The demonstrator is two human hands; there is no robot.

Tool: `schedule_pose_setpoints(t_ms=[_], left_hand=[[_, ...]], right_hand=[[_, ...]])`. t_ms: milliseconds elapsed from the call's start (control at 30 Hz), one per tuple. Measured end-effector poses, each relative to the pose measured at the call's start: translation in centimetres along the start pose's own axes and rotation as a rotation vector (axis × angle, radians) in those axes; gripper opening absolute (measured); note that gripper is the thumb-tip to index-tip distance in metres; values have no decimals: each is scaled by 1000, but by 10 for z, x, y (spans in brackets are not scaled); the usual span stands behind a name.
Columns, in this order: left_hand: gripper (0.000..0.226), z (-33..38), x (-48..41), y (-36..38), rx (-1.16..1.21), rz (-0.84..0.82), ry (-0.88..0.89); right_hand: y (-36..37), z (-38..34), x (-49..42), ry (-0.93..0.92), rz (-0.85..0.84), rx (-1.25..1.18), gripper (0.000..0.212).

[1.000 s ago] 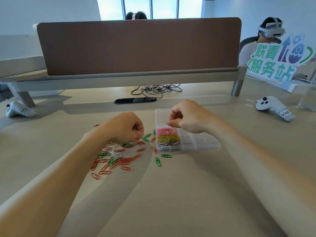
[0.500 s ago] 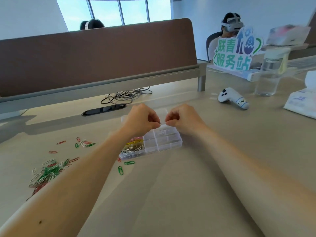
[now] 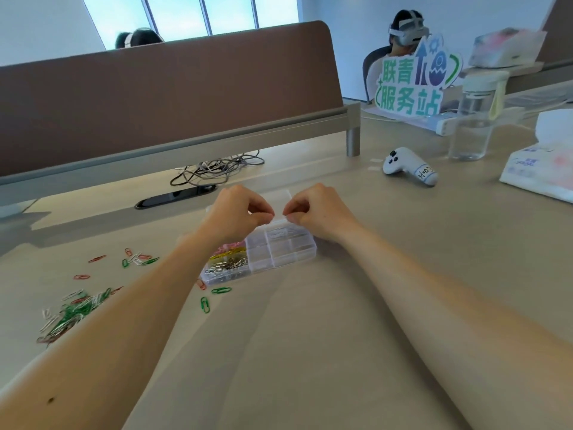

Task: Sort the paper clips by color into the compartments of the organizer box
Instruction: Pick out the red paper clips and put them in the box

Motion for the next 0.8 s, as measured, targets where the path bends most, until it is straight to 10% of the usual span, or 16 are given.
schedule_pose_setpoints(t_ms=[633, 800], left_hand=[[7, -213, 132, -125, 144, 334, -480], [4, -224, 146, -109, 88, 165, -434]], right_hand=[[110, -147, -34, -300, -326, 7, 12], [163, -173, -44, -328, -473, 49, 13]])
Point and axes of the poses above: each hand's wrist, its own x-axis away from the middle knuckle, its own y-axis out of the palm, z = x × y, the point moved 10 cm from there along -x, towards the middle knuckle, and after that the axes turned 10 degrees about -y, right-handed, at the moved point
